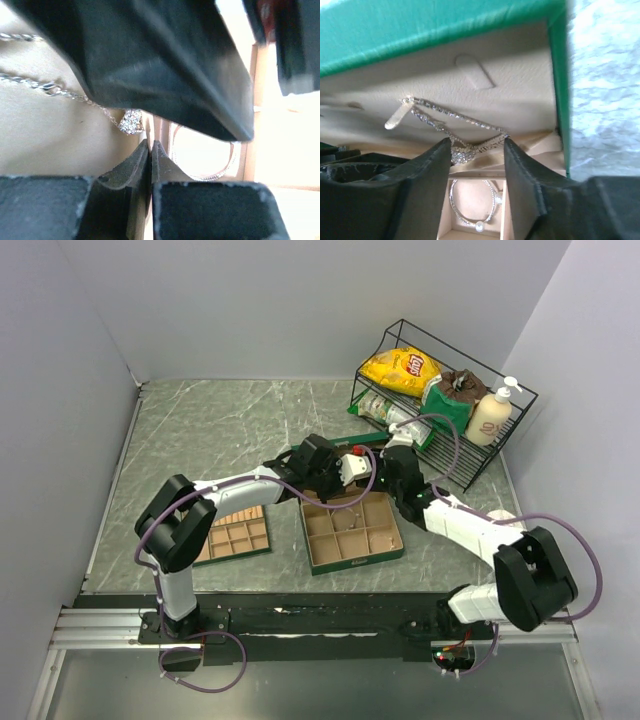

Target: Organize the mixed jewelry

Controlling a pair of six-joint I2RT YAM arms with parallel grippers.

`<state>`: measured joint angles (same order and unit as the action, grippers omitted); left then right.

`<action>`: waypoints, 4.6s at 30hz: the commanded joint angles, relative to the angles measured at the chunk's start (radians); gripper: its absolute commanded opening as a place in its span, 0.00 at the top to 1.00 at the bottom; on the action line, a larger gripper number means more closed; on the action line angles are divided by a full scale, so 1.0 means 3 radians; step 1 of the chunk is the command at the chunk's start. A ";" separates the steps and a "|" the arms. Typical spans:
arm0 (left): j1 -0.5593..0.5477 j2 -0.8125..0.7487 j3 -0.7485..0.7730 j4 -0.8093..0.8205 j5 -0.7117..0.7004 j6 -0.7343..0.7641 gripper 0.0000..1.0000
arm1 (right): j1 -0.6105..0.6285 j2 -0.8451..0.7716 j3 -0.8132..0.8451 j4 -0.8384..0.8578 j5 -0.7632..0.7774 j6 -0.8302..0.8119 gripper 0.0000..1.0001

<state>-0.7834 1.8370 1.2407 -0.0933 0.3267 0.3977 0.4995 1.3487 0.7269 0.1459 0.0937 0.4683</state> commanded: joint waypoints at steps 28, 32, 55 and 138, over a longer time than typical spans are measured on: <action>-0.0053 -0.0591 0.0088 0.0122 -0.0056 -0.0109 0.44 | -0.0238 -0.0241 0.0456 -0.0676 0.0475 0.0178 0.42; -0.0053 -0.0754 0.0016 0.0112 -0.0072 -0.0119 0.43 | -0.0279 -0.0282 0.0400 -0.0665 0.0394 0.0188 0.42; -0.0048 -0.2257 -0.0725 -0.0006 -0.0980 -0.1039 0.14 | -0.0356 -0.1126 -0.0429 -0.1294 0.0286 0.0009 0.40; 0.2693 -0.3183 -0.1768 -0.0487 -0.1948 -0.2297 0.04 | -0.0096 -0.0287 0.0471 -0.0993 -0.0629 -0.0022 0.34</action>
<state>0.0193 0.9005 0.6903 -0.2668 -0.2523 -0.2756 0.4019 1.3140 0.8619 -0.1810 -0.0872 0.3859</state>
